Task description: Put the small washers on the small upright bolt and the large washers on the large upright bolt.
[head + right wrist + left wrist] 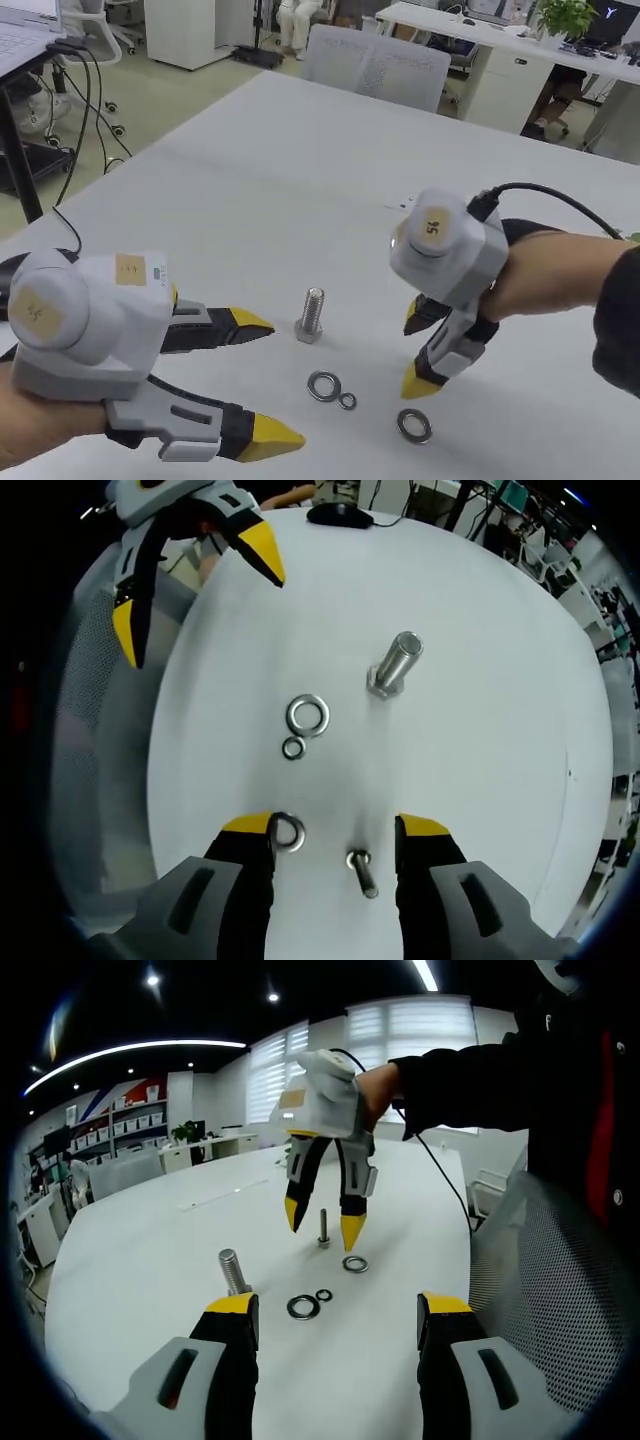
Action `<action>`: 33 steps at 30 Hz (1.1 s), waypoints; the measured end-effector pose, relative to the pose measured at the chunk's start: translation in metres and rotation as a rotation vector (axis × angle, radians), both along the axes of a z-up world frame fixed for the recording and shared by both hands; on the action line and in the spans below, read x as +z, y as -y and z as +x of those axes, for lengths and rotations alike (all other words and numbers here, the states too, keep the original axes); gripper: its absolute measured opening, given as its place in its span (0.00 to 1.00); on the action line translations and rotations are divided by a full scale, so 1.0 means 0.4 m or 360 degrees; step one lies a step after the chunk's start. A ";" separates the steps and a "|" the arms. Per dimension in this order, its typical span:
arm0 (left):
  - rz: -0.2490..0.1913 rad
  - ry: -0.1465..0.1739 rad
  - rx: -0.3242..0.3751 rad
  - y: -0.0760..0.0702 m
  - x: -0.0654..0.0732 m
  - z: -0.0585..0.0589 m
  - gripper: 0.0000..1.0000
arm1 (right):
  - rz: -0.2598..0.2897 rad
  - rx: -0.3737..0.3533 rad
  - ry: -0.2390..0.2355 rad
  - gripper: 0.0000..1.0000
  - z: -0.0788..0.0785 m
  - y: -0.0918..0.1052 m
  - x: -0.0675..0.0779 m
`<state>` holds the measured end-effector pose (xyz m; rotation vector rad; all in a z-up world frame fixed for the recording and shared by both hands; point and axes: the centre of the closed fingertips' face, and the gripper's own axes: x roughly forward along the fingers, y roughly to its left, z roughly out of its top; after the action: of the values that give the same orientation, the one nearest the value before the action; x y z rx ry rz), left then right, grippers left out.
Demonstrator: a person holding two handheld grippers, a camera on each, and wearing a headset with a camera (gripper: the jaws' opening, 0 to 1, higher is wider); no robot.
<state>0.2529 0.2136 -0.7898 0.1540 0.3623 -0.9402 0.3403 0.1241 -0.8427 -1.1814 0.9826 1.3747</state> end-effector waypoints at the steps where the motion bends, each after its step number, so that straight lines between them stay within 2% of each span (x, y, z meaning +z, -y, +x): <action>1: 0.0000 0.0001 0.0001 0.000 0.000 0.000 0.63 | 0.0001 0.0008 -0.0003 0.48 -0.004 -0.005 0.000; 33: -0.0002 0.0021 0.0009 -0.008 0.012 -0.008 0.63 | -0.0023 0.0119 -0.0067 0.46 -0.090 -0.084 -0.036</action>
<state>0.2495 0.2170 -0.7852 0.1582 0.3498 -0.9332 0.3042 0.1578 -0.8571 -1.2147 0.9879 1.4587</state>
